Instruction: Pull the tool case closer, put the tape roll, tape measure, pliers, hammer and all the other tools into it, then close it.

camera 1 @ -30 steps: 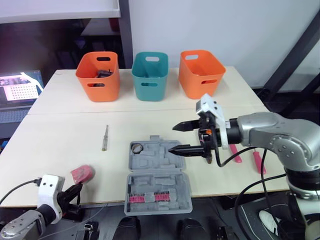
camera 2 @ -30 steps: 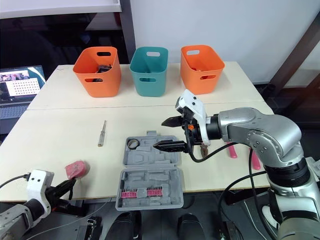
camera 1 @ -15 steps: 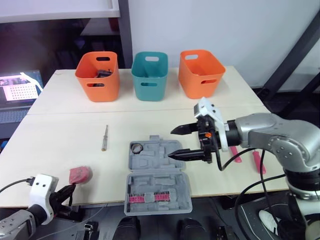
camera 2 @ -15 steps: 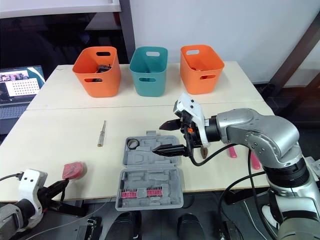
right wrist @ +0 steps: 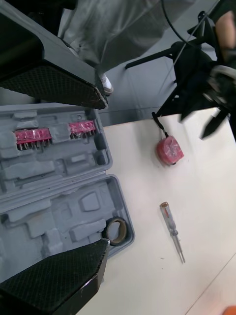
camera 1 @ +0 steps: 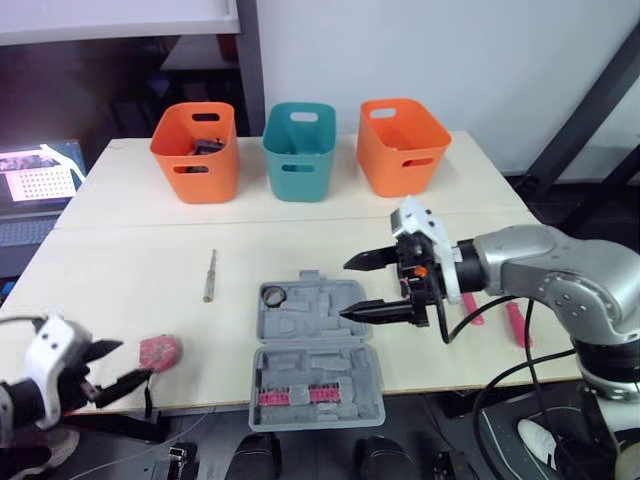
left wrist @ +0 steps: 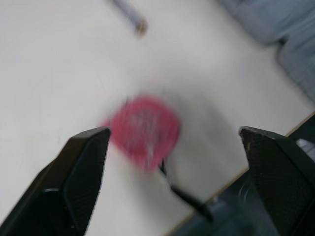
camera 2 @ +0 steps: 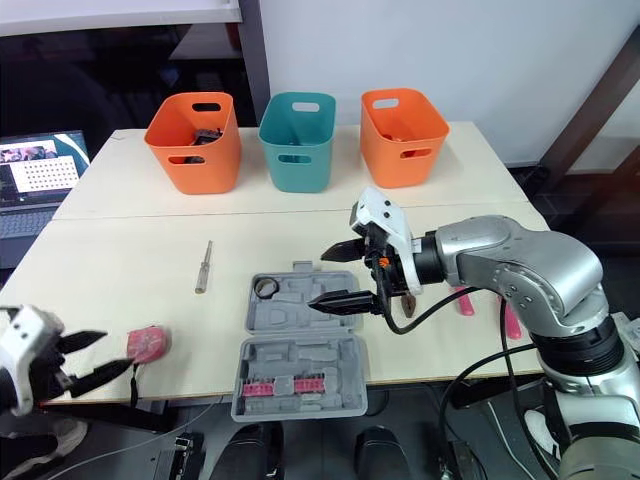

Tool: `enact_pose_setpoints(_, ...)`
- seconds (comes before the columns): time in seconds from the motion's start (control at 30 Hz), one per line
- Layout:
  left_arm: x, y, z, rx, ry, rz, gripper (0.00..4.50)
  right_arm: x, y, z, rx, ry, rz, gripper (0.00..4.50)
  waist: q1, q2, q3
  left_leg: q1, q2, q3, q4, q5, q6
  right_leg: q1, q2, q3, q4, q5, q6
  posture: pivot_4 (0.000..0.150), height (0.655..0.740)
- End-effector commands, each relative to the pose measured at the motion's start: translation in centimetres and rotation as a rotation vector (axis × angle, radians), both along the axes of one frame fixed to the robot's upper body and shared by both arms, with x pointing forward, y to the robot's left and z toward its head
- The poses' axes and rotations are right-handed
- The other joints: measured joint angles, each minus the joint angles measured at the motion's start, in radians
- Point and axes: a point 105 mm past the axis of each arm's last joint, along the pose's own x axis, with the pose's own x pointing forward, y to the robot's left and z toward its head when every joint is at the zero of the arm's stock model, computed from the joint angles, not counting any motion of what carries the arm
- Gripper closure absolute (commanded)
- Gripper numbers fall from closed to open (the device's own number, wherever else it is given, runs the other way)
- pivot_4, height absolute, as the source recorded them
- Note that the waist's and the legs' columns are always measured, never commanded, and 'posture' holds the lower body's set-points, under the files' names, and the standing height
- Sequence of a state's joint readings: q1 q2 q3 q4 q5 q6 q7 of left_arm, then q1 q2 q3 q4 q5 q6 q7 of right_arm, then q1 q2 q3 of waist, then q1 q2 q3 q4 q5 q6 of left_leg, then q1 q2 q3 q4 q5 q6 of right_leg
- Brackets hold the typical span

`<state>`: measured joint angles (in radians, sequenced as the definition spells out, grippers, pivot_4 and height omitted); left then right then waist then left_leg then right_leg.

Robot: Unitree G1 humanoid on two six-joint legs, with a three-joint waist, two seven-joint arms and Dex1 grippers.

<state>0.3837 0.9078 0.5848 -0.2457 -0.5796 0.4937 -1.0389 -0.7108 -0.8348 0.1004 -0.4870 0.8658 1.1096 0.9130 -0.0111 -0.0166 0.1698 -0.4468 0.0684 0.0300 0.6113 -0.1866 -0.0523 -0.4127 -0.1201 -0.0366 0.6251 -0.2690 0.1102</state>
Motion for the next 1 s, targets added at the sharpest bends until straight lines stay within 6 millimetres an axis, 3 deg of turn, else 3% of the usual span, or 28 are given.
enact_pose_setpoints(0.03,0.9,0.1,1.7,0.079,-0.019,-0.182,0.07,-0.8,0.0,0.6,-0.016,-0.049,0.055,0.00,-0.001,0.000,0.000,0.000,0.000,0.000,0.000,0.000,0.000,0.000,0.000,0.000,0.000,0.000,0.000,0.150,0.7400)
enact_pose_setpoints(0.33,4.1,1.3,-0.7,0.309,-0.002,-0.518,0.07,-1.4,0.2,0.1,-0.031,-0.047,0.094,0.00,-0.002,0.001,0.001,-0.002,0.001,0.004,-0.003,0.002,0.003,-0.002,0.001,0.000,0.002,0.001,0.001,0.150,0.7400)
enact_pose_setpoints(0.73,5.1,2.9,-5.5,0.367,0.030,-0.561,0.07,-1.9,0.0,-0.1,-0.005,-0.030,0.014,0.00,0.000,0.001,0.001,-0.003,0.002,0.004,0.001,0.002,0.003,-0.001,0.002,0.000,0.007,0.001,0.001,0.150,0.7400)
enact_pose_setpoints(1.0,5.0,3.1,-7.2,0.366,0.052,-0.540,0.07,-1.5,-0.4,0.1,-0.017,-0.037,-0.021,0.00,0.000,0.000,0.000,-0.003,0.002,0.004,0.002,0.002,0.003,-0.001,0.002,0.000,0.007,0.001,0.001,0.150,0.7400)
